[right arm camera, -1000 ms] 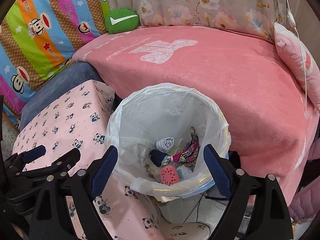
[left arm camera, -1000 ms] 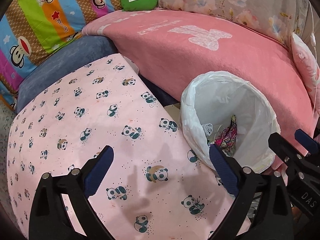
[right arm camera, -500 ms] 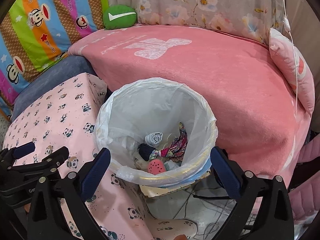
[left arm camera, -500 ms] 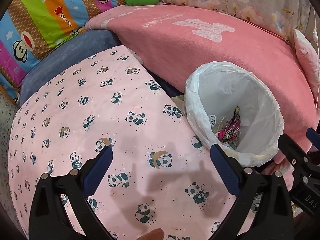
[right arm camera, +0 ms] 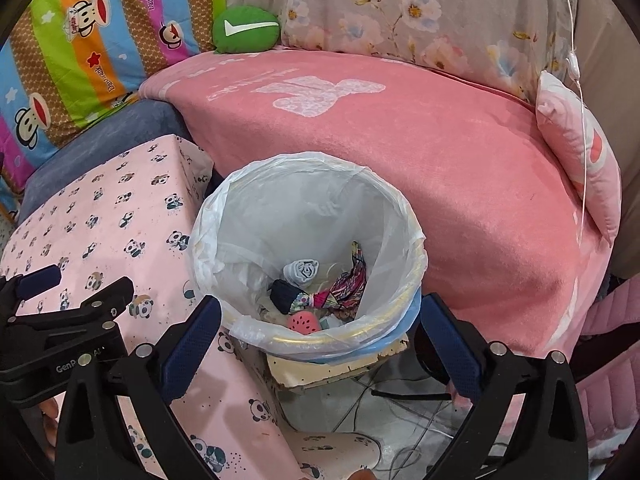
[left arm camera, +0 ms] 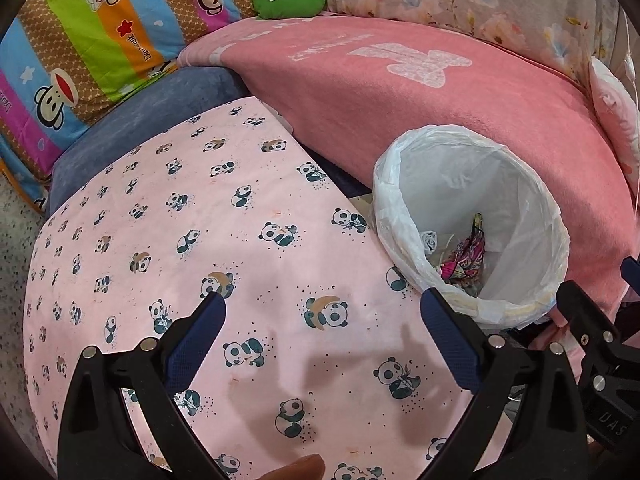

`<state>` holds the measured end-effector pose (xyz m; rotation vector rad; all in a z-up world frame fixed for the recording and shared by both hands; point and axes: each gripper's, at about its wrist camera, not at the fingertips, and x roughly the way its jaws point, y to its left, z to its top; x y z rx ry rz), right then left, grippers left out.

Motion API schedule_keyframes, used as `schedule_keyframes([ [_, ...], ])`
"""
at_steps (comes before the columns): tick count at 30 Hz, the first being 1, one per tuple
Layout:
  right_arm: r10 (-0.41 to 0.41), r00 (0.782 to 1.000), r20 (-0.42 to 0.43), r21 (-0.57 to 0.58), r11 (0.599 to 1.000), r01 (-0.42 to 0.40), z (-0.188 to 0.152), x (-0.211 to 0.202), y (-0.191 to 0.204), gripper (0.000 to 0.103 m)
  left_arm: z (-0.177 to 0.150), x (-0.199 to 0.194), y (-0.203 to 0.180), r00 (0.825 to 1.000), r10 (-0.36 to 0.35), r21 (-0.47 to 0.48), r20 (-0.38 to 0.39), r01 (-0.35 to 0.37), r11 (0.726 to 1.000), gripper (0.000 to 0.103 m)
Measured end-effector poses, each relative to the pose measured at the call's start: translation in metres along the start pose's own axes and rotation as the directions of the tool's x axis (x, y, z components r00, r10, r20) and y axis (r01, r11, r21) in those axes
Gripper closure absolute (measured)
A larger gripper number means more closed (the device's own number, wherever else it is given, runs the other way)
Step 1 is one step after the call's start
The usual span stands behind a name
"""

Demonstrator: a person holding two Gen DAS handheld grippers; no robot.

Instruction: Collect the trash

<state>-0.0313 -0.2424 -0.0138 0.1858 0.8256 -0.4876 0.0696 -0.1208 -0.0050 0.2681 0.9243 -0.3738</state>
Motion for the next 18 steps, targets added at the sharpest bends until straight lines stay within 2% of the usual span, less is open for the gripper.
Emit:
schedule_keyframes([
  [18, 0.002, 1.000, -0.015, -0.003, 1.000, -0.003, -0.0044, 0.0006, 0.0047, 0.007, -0.0030, -0.0031, -0.0015, 0.999, 0.033, -0.006, -0.003, -0.033, 0.999, 0.010],
])
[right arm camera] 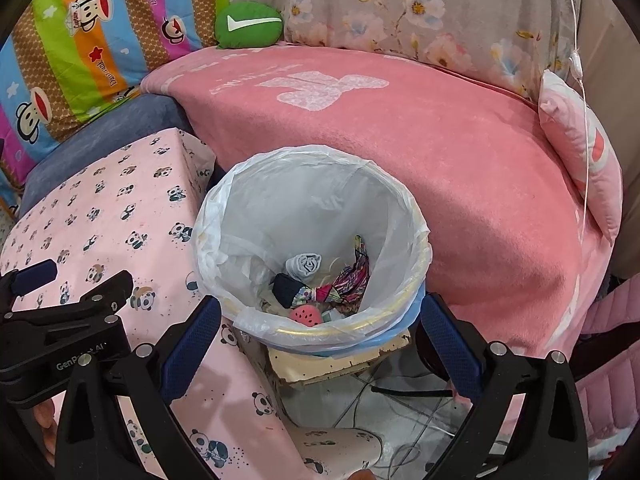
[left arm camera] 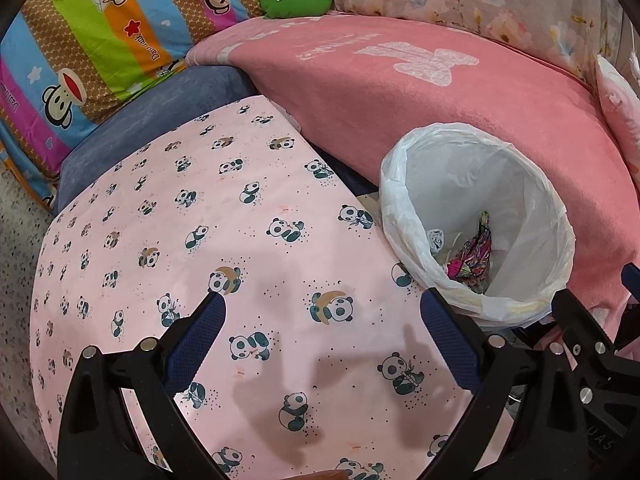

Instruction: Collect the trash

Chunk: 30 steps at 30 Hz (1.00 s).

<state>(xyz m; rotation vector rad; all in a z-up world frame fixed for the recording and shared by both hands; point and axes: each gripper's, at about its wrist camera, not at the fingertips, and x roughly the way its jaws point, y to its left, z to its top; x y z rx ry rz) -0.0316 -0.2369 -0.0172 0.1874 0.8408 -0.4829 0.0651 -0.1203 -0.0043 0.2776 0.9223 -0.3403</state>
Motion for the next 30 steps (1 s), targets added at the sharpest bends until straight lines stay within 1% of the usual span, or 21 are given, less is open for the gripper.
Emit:
schedule_keyframes([
  [11, -0.005, 1.000, -0.002, 0.009, 1.000, 0.005, -0.0004, 0.0011, -0.0037, 0.007, -0.0002, -0.0011, -0.0041, 1.000, 0.004, 0.015, 0.001, -0.004, 1.000, 0.010],
  [30, -0.003, 1.000, -0.005, 0.010, 1.000, 0.003, -0.0021, 0.0028, -0.0057, 0.007, -0.0020, -0.0015, -0.0053, 1.000, 0.004, 0.010, 0.001, -0.004, 1.000, 0.010],
])
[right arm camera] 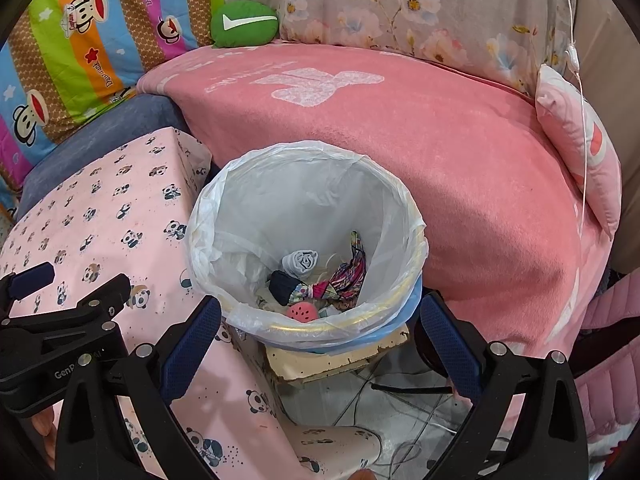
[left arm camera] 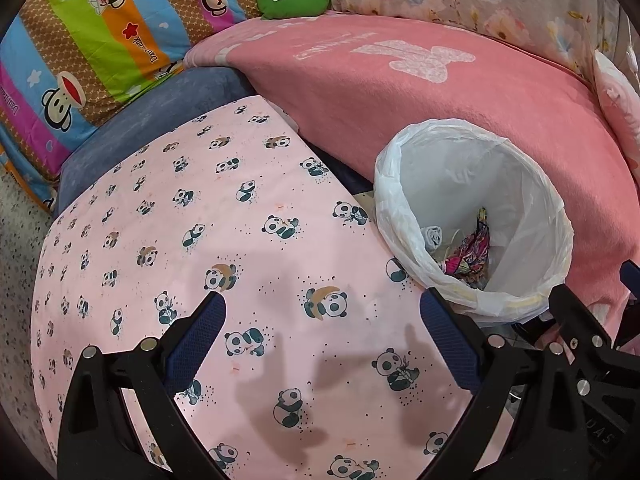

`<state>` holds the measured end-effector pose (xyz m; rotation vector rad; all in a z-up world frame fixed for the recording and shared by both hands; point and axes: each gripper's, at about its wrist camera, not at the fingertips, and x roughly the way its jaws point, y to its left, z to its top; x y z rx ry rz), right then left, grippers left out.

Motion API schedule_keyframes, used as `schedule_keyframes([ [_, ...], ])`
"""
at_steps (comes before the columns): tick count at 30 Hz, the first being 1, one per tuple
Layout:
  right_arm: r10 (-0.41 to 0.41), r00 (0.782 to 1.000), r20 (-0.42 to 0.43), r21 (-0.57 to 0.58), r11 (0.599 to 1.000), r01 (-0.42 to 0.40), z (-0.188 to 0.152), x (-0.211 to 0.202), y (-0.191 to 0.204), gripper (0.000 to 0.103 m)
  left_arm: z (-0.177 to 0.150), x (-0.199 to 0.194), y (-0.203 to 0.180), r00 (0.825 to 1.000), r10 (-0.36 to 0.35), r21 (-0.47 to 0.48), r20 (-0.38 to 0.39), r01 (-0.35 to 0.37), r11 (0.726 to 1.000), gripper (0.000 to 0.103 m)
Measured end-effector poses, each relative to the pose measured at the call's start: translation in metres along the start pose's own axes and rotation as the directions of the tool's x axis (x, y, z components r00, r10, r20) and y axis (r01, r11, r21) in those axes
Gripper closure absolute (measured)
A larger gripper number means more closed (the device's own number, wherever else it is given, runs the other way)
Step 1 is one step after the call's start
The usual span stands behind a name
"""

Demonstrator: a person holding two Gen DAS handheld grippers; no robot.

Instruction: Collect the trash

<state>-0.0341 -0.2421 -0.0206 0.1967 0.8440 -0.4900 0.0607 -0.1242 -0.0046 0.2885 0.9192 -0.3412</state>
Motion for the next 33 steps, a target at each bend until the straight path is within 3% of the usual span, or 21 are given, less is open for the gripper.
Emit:
schedule_keyframes([
  [33, 0.002, 1.000, 0.002, 0.000, 1.000, -0.002, -0.0022, -0.0009, 0.0020, 0.007, -0.0061, -0.0013, 0.0052, 1.000, -0.016, 0.008, -0.016, 0.016, 1.000, 0.010],
])
